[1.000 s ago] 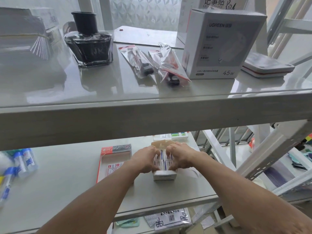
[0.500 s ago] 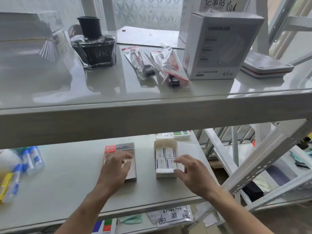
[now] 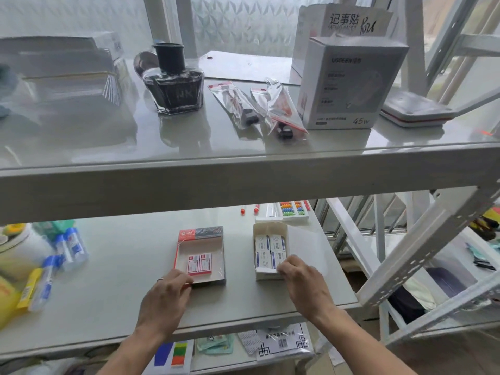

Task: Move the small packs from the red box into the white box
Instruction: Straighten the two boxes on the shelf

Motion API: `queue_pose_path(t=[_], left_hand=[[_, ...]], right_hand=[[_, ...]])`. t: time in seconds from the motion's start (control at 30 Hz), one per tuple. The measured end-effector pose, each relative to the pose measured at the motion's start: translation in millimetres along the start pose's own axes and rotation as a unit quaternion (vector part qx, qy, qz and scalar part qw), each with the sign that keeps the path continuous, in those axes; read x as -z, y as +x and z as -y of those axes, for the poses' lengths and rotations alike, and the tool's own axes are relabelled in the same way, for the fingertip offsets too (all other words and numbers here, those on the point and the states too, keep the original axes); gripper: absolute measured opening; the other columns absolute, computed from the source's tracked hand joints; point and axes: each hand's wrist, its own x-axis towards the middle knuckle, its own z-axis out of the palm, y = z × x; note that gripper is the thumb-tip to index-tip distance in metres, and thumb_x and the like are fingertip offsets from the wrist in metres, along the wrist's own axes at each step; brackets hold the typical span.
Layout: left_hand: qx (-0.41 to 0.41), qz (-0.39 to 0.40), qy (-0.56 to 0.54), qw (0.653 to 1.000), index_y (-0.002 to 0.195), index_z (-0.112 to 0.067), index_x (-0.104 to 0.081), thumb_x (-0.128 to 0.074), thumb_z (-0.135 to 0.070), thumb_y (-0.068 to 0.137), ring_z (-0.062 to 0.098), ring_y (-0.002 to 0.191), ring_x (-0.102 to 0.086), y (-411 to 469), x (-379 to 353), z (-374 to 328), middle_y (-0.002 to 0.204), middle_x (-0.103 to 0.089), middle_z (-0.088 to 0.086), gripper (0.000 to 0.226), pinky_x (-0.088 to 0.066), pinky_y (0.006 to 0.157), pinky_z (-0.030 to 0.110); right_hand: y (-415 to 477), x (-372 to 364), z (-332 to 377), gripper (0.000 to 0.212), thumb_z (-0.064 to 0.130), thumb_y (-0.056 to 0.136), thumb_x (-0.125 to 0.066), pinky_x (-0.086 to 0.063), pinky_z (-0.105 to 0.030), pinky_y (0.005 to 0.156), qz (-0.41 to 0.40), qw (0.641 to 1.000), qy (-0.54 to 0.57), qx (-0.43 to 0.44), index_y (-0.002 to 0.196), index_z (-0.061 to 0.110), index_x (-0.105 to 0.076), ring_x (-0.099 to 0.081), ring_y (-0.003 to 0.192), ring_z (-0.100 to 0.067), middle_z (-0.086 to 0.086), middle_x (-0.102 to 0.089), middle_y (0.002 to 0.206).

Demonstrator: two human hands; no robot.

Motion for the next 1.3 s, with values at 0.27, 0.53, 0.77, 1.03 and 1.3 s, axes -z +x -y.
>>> queue_pose_path(t=[0.27, 0.53, 0.77, 1.03, 1.3], left_hand=[[0.017, -0.011, -0.013, 1.0, 0.087, -0.023, -0.068, -0.073, -0.018, 0.085, 0.014, 0.078, -0.063, 0, -1, 2, 0.093, -0.066, -0.009, 0.007, -0.051, 0.061, 0.025], [0.018, -0.017, -0.018, 1.0, 0.083, -0.024, -0.067, -0.072, -0.018, 0.086, 0.017, 0.077, -0.063, -2, -5, 0, 0.092, -0.067, -0.007, 0.007, -0.054, 0.06, 0.029], [0.017, -0.018, -0.013, 1.0, 0.084, -0.022, -0.068, -0.073, -0.017, 0.084, 0.012, 0.076, -0.06, -8, -3, 6, 0.091, -0.068, -0.007, 0.007, -0.042, 0.058, 0.016], [0.013, -0.022, -0.026, 0.999, 0.083, -0.022, -0.067, -0.073, -0.017, 0.084, 0.014, 0.076, -0.063, -8, -4, 8, 0.091, -0.067, -0.006, 0.009, -0.052, 0.06, 0.024], [0.004, -0.022, -0.031, 0.999, 0.086, -0.021, -0.067, -0.074, -0.017, 0.083, 0.016, 0.082, -0.064, -9, -5, 11, 0.095, -0.068, -0.004, 0.009, -0.056, 0.063, 0.026]], right_hand=[[-1, -10, -7, 0.015, 0.007, 0.091, -0.066, -0.053, -0.041, 0.063, -0.02, 0.999, 0.042, -0.005, 0.092, 0.02, -0.073, -0.06, 0.07, -0.029, 0.003, -0.066, 0.09], [-3, -9, 6, 0.011, 0.004, 0.087, -0.07, -0.051, -0.04, 0.054, -0.051, 0.998, 0.027, -0.015, 0.083, 0.014, -0.073, -0.058, 0.061, -0.028, -0.003, -0.065, 0.08], [-7, -12, 8, 0.011, 0.002, 0.086, -0.07, -0.051, -0.04, 0.051, -0.062, 0.997, 0.016, -0.031, 0.084, 0.012, -0.073, -0.058, 0.06, -0.028, -0.004, -0.064, 0.079], [-7, -16, 10, 0.011, 0.001, 0.086, -0.068, -0.052, -0.039, 0.05, -0.054, 0.998, 0.019, -0.031, 0.088, 0.011, -0.073, -0.061, 0.061, -0.026, -0.005, -0.063, 0.082], [-2, -17, 13, 0.009, 0.003, 0.087, -0.068, -0.054, -0.039, 0.052, -0.045, 0.999, 0.007, -0.027, 0.086, 0.011, -0.072, -0.062, 0.062, -0.027, -0.005, -0.063, 0.083]])
